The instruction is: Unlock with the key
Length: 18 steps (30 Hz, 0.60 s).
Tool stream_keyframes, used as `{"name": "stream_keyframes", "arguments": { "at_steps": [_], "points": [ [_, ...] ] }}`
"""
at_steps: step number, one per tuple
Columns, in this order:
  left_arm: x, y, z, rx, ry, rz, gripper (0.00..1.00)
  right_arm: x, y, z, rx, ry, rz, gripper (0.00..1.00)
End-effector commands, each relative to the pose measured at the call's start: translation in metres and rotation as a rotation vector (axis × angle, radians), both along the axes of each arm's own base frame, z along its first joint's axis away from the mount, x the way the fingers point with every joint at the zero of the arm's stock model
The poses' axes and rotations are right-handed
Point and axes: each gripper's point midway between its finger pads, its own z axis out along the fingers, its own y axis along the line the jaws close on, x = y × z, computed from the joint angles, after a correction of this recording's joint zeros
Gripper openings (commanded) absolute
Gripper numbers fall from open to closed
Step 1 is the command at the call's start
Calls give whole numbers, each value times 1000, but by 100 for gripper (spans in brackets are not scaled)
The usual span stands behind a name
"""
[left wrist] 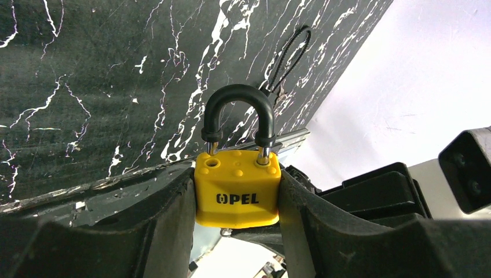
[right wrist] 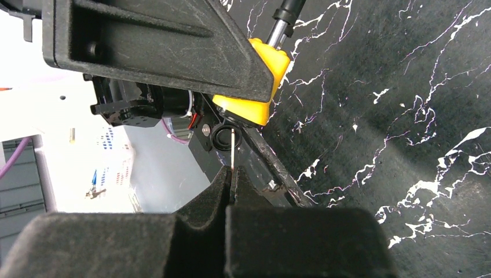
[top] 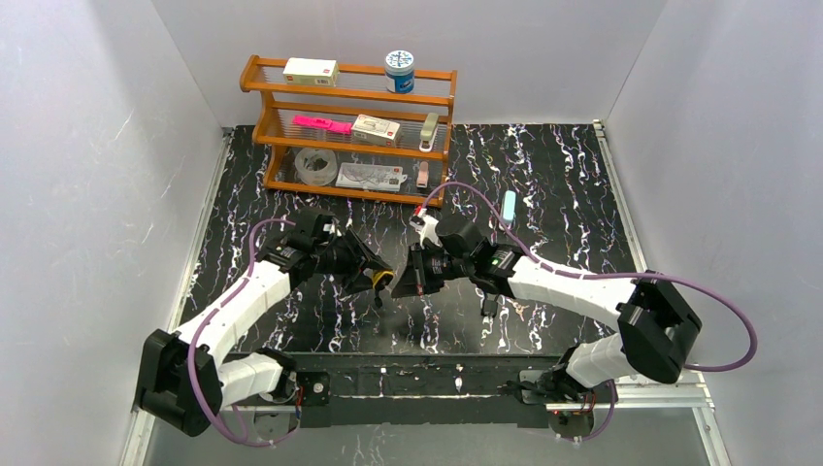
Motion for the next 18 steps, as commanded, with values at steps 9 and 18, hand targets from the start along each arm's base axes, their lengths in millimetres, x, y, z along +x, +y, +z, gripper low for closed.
{"name": "stream_keyframes", "arguments": {
  "at_steps": [9, 18],
  "points": [
    [-9, -4, 13, -62, -30, -25, 18, 9, 13, 23, 45, -19, -21, 1],
    [-9, -6, 15, -73, -39, -28, 18, 10, 15, 20, 43, 1, -36, 1]
  ]
}}
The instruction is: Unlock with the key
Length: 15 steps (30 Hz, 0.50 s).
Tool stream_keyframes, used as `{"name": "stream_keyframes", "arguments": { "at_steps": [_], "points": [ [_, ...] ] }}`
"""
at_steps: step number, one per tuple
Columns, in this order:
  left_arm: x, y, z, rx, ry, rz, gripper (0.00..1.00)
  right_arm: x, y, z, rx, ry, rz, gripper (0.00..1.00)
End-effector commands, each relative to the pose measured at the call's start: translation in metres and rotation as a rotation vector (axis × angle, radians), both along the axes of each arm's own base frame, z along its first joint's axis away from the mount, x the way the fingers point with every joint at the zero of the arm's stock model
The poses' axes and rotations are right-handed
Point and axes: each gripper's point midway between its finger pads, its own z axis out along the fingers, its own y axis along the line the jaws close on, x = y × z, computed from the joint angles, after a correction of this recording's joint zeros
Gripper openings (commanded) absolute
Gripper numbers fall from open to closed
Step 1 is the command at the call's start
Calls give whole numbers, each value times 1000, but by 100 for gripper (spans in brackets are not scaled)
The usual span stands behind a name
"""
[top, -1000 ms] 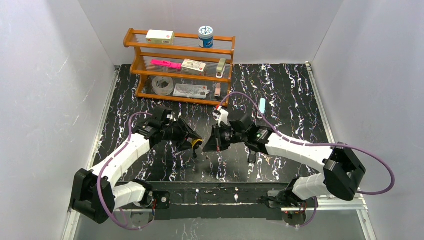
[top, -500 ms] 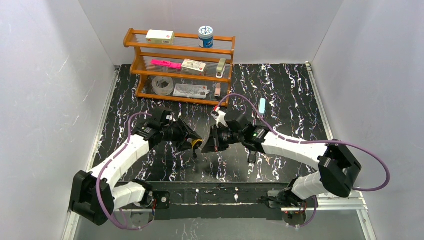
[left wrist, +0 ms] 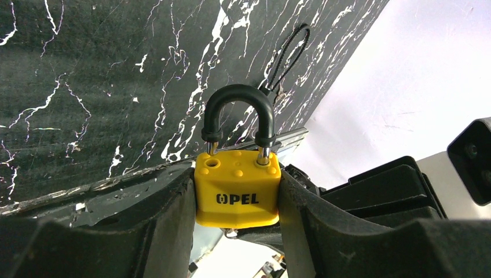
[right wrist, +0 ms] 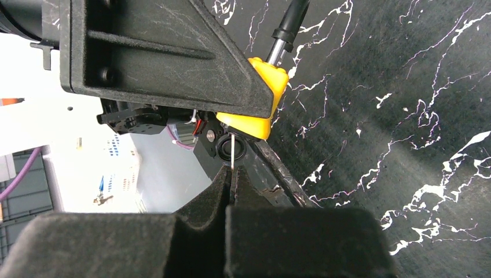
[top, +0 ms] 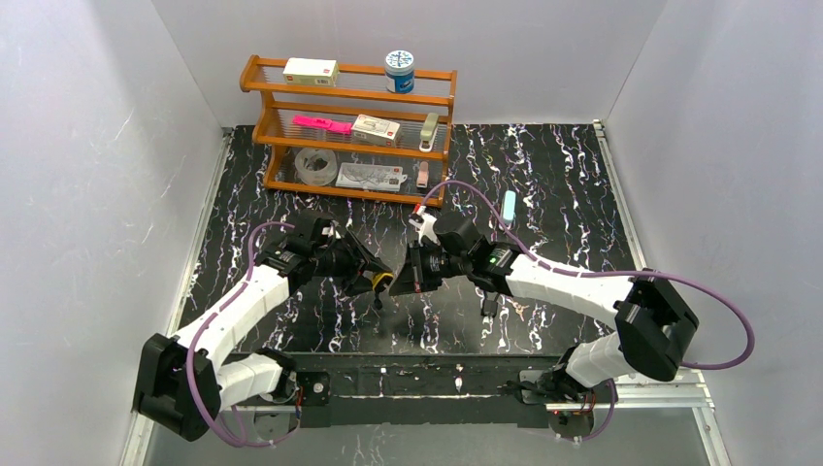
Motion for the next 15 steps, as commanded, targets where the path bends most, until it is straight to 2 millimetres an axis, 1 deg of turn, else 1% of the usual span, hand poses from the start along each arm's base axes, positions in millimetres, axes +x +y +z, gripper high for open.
{"name": "stream_keyframes", "arguments": {
  "at_steps": [1, 13, 15],
  "points": [
    [-5, -6, 18, -62, -33, -30, 18, 6, 10, 17, 40, -19, -17, 1],
    [-1, -8, 22, -74, -51, -27, 18, 10, 10, 10, 18, -2, -45, 1],
    [-1, -8, 23, -75, -53, -25, 18, 10, 5, 5, -10, 11, -64, 1]
  ]
}}
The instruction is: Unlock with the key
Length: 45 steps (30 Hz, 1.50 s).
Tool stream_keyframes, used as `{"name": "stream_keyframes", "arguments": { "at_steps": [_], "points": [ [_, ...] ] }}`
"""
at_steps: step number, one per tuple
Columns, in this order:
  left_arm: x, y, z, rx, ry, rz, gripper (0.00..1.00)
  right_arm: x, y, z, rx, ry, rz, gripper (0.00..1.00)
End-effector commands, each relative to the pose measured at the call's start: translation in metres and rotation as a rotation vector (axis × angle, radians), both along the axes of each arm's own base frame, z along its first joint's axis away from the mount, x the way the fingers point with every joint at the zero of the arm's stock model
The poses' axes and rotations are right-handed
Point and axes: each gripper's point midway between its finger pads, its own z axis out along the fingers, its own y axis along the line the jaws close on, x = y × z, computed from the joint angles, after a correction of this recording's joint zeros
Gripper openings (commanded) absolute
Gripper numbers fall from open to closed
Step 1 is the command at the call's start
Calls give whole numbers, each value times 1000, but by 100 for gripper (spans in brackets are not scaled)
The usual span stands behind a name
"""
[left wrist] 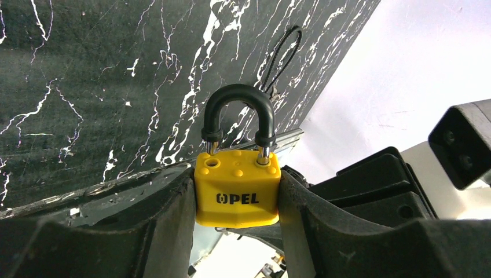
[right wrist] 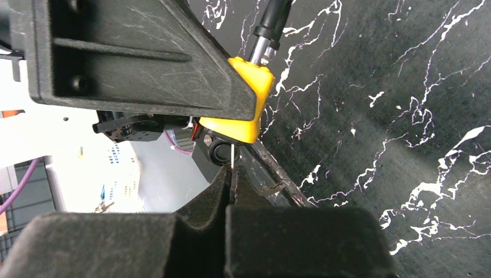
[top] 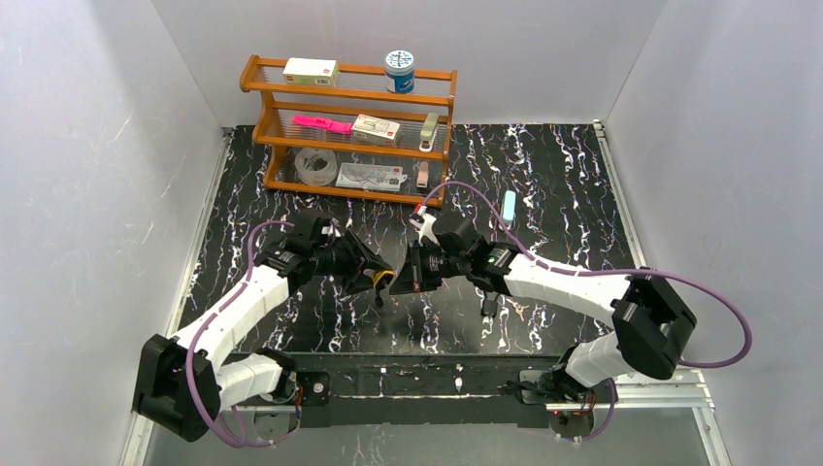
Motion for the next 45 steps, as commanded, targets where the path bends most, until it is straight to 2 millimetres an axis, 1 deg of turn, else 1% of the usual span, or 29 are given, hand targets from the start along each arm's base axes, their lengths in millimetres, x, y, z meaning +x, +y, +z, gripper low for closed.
{"name": "stream_keyframes", "arguments": {
  "at_steps": [1, 6, 9, 11, 14, 17, 21, 23, 28, 31, 35, 39, 45],
  "points": [
    [-4, -6, 18, -58, -32, -24, 17, 8, 3, 8, -7, -5, -50, 1],
    [-4, -5, 17, -55, -30, -23, 17, 17, -2, 16, 5, -49, -105, 1],
    [-5, -5, 15, -52, -27, -23, 16, 15, 0, 21, 25, -60, -89, 1],
    [-4, -5, 16, -53, -30, -22, 16, 15, 6, 28, 67, -76, -70, 1],
    [-4, -5, 16, -54, -30, -23, 16, 13, 8, 30, 80, -80, -48, 1],
    [-5, -5, 16, -54, -27, -23, 16, 13, 8, 28, 74, -72, -51, 1],
    [-5, -5, 15, -54, -28, -22, 16, 19, 6, 23, 53, -58, -96, 1],
    [-5, -5, 16, -55, -28, -20, 16, 22, 4, 19, 26, -41, -122, 1],
    [-3, -4, 19, -53, -48, -13, 16, 22, 0, 4, -33, 20, -161, 1],
    [2, -1, 24, -42, -85, 16, 15, 24, -2, 1, -56, 26, -180, 1],
    [2, -1, 22, -43, -70, 24, 14, 32, 1, 1, -72, 6, -196, 1],
    [4, 1, 22, -38, -70, 44, 13, 41, 6, -5, -110, -15, -205, 1],
    [5, 5, 14, -30, -34, 103, 13, 60, 12, 1, -116, -81, -257, 1]
  ]
}}
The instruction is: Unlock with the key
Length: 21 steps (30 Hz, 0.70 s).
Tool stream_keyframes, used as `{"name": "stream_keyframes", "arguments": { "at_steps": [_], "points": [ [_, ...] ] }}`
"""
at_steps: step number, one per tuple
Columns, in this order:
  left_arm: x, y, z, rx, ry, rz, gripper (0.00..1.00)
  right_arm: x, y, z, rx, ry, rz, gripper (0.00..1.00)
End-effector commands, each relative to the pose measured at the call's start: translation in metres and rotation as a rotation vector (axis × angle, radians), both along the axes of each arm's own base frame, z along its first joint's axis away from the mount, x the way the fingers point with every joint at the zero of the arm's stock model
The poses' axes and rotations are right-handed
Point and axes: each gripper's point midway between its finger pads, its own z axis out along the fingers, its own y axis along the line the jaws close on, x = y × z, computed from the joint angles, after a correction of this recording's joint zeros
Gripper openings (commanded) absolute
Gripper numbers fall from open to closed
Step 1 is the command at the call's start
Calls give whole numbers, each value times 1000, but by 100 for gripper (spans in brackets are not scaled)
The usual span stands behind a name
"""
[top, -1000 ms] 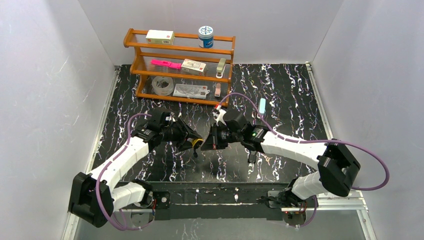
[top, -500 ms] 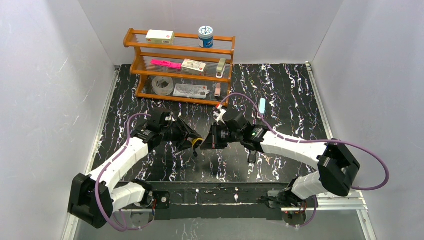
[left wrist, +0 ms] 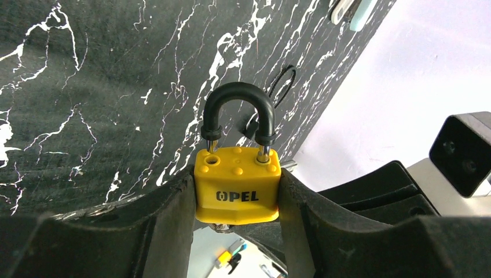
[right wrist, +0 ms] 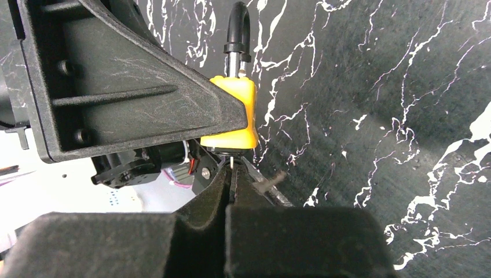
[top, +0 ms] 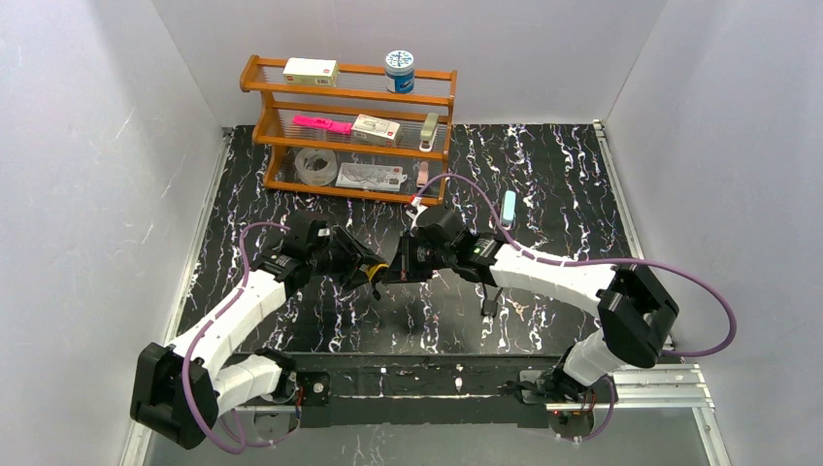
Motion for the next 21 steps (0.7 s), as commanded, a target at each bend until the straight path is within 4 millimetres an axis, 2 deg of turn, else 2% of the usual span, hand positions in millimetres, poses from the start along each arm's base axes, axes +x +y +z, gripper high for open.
{"name": "stream_keyframes", "arguments": {
  "at_steps": [1, 6, 14, 21],
  "points": [
    [-10, -8, 15, -88, 18, -1, 13, 37, -2, 4, -41, -128, -122, 1],
    [-8, -11, 20, -110, 23, 13, 13, 42, 10, 20, 39, -211, -86, 1],
    [-2, -14, 28, -126, -16, 4, 13, 34, 13, 5, 26, -152, -45, 1],
    [2, -14, 27, -147, 21, 58, 13, 47, 15, -2, -31, -126, -98, 1]
  ]
}}
